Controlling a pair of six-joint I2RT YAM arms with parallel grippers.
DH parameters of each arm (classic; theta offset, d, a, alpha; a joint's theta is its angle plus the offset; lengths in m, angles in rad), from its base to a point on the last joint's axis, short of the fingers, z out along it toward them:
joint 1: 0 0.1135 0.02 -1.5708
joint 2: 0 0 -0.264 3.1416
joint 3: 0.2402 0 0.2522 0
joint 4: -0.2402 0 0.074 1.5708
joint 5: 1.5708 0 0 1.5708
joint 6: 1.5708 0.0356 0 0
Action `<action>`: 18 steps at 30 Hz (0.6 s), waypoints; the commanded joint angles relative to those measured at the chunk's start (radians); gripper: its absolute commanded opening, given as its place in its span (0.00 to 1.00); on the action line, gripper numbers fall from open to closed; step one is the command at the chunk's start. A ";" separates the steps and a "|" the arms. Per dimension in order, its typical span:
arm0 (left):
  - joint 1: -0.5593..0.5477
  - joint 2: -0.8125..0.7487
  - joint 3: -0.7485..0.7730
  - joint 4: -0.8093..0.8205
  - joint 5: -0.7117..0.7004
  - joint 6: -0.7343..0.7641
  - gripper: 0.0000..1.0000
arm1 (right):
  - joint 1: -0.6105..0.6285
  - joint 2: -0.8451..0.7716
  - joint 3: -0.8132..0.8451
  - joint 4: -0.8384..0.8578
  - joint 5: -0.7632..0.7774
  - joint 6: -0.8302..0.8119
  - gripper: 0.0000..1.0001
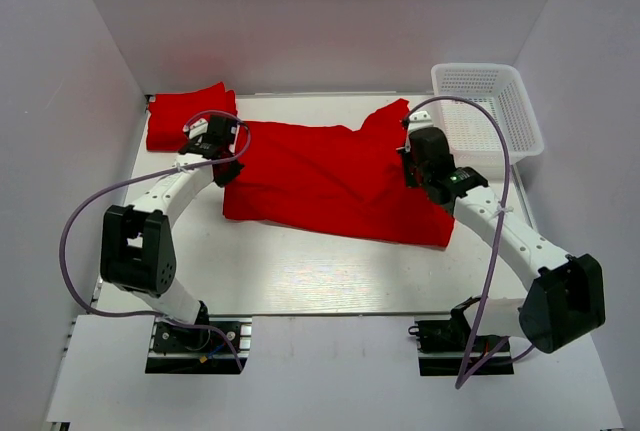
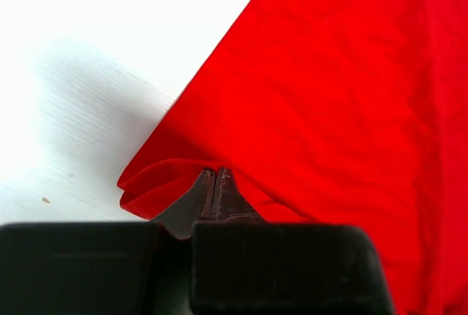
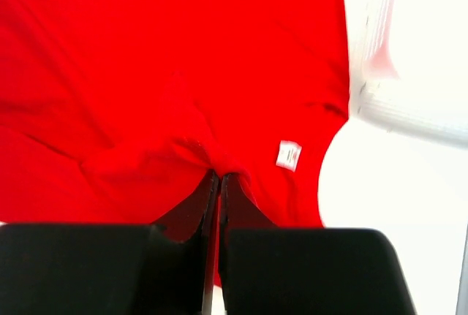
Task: Fold and stack the t-shirts
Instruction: Fold the flattened tshirt in 1/3 of the way
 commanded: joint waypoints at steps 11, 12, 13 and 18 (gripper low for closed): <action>0.015 0.118 0.163 0.039 0.003 0.090 0.00 | -0.070 0.113 0.072 0.197 -0.097 -0.156 0.00; 0.015 0.138 0.175 0.030 0.003 0.090 0.00 | -0.077 0.142 0.083 0.189 -0.091 -0.144 0.00; 0.015 0.156 0.175 0.013 0.012 0.090 0.00 | -0.081 0.172 0.090 0.184 -0.080 -0.139 0.00; 0.038 0.296 0.258 -0.087 0.012 0.057 0.14 | -0.120 0.326 0.213 0.112 0.061 -0.011 0.11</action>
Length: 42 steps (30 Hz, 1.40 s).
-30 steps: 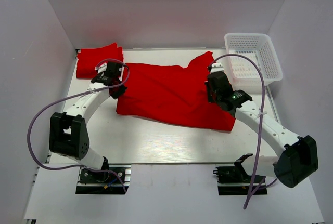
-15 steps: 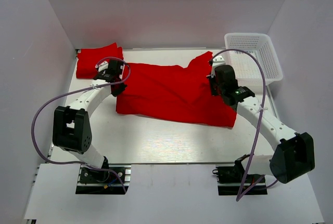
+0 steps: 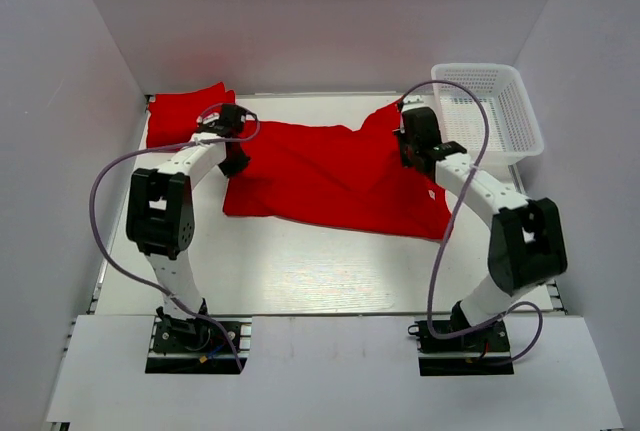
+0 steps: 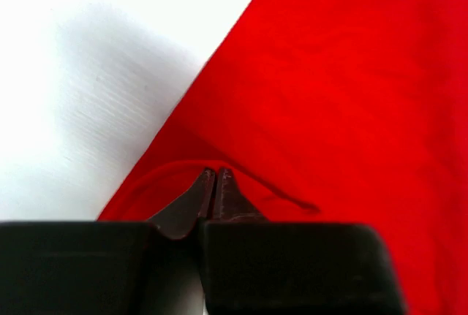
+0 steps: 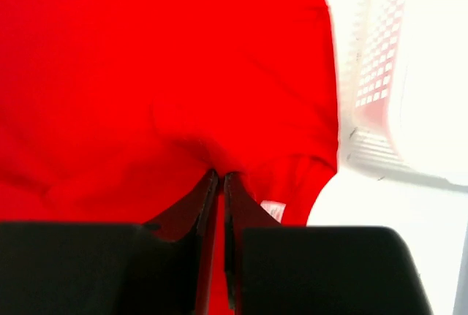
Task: Fold and stack the t-shirts
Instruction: Fold the flattened tshirt in 1/3 of the way
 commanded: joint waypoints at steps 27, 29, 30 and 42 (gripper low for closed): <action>0.013 -0.175 -0.166 0.045 0.218 0.126 1.00 | -0.037 -0.176 -0.139 -0.168 -0.309 0.259 0.90; 0.013 -0.175 -0.202 0.107 0.292 0.135 1.00 | -0.040 -0.178 -0.202 -0.150 -0.300 0.289 0.90; 0.013 -0.152 -0.237 0.183 0.332 0.165 1.00 | -0.041 -0.179 -0.233 -0.148 -0.291 0.304 0.90; 0.035 -0.095 -0.369 0.216 0.371 0.166 1.00 | -0.095 -0.066 -0.342 -0.107 -0.352 0.405 0.90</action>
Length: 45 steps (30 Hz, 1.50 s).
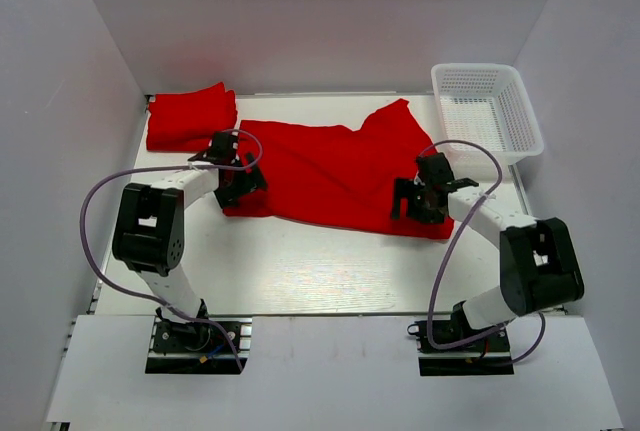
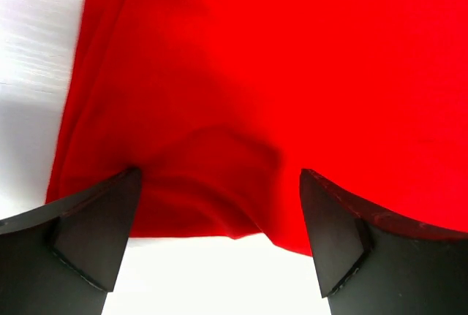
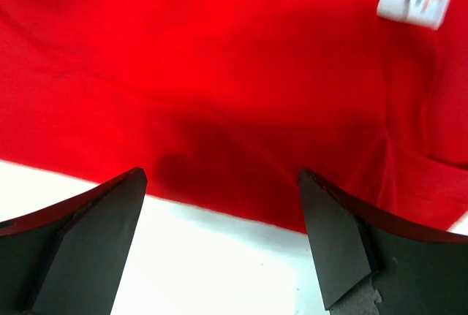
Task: Fold and stack the t-shirts
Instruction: Fold the flattened tshirt in 1/3 of the way, then grap the side of the flattened tshirt furthest away from the robot with both arms
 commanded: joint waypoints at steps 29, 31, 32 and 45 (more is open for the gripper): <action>0.012 -0.626 -0.377 -0.603 -0.219 -0.292 1.00 | -0.046 -0.578 -0.372 -0.243 -0.133 0.210 0.90; 0.021 -0.637 -0.297 -0.636 -0.280 -0.305 1.00 | -0.046 -0.578 -0.292 -0.241 -0.139 0.173 0.90; 0.021 -0.649 -0.269 -0.647 -0.300 -0.305 1.00 | -0.046 -0.562 -0.270 -0.240 -0.144 0.148 0.90; 0.065 -0.234 0.240 -0.524 -0.420 -0.205 1.00 | 0.014 -0.026 0.385 -0.066 -0.020 -0.065 0.90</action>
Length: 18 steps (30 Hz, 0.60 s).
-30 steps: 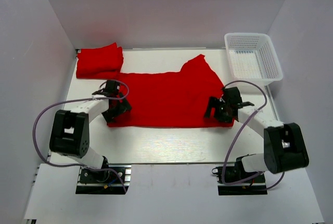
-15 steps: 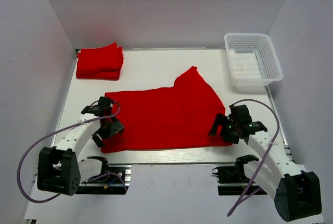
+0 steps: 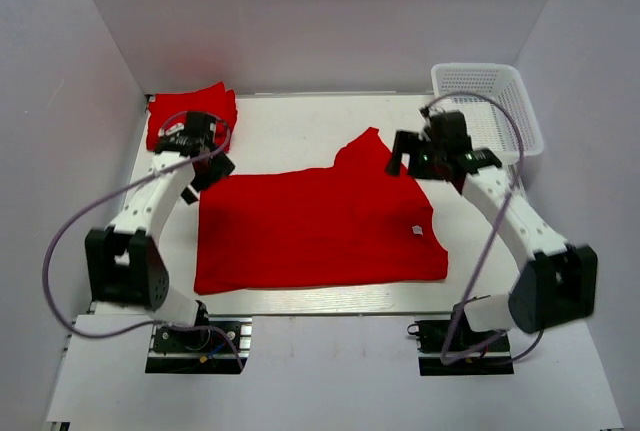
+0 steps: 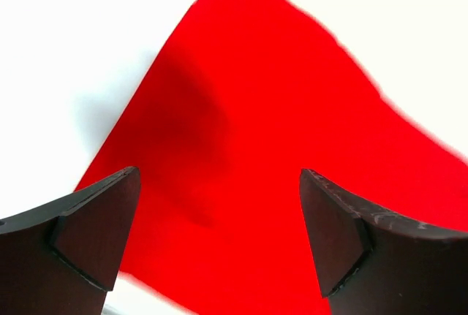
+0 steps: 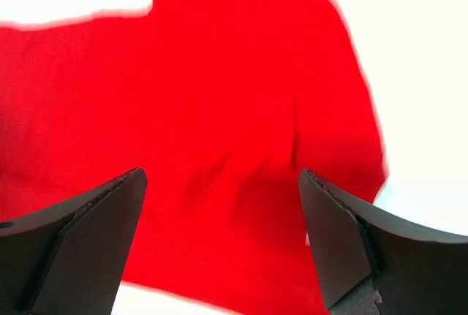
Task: Fold and stack the t-shirts
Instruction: Grap the side of the flattened tshirt furthest away from the robot with both arms
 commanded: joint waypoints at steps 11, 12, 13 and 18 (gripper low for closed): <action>0.184 0.352 0.150 0.239 0.061 0.138 1.00 | 0.020 0.637 0.721 0.067 0.129 -0.125 0.90; 0.193 0.363 0.150 0.259 0.078 0.150 1.00 | 0.026 0.660 0.749 0.042 0.131 -0.125 0.90; 0.193 0.374 0.150 0.276 0.110 0.173 1.00 | 0.020 0.715 0.789 0.038 0.132 -0.127 0.90; 0.193 0.436 0.159 0.331 0.144 0.191 1.00 | 0.017 0.746 0.798 0.078 0.143 -0.121 0.90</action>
